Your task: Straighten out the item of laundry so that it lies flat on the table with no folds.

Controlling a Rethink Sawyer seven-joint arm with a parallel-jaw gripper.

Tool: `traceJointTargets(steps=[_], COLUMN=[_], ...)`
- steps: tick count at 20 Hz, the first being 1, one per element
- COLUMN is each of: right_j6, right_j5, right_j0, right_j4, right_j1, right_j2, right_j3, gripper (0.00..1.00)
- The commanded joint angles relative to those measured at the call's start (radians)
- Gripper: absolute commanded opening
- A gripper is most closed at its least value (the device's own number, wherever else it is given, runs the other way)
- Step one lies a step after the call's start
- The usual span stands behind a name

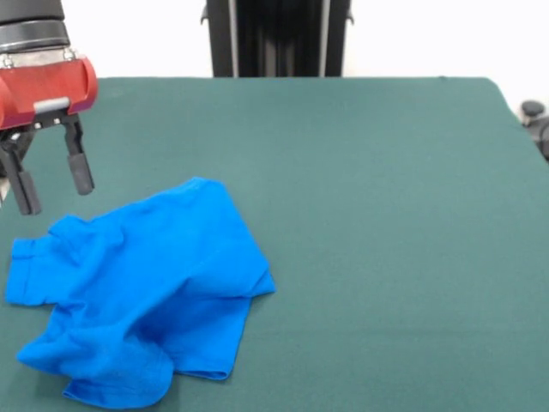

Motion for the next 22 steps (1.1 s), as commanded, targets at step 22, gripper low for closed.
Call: traceJointTargets(steps=[22], right_j6=[0.403], right_j5=[-0.207], right_j0=[0.172], right_j4=[0.151], right_j1=[-0.052], right_j2=[-0.265], right_j3=[0.190], gripper=[1.00])
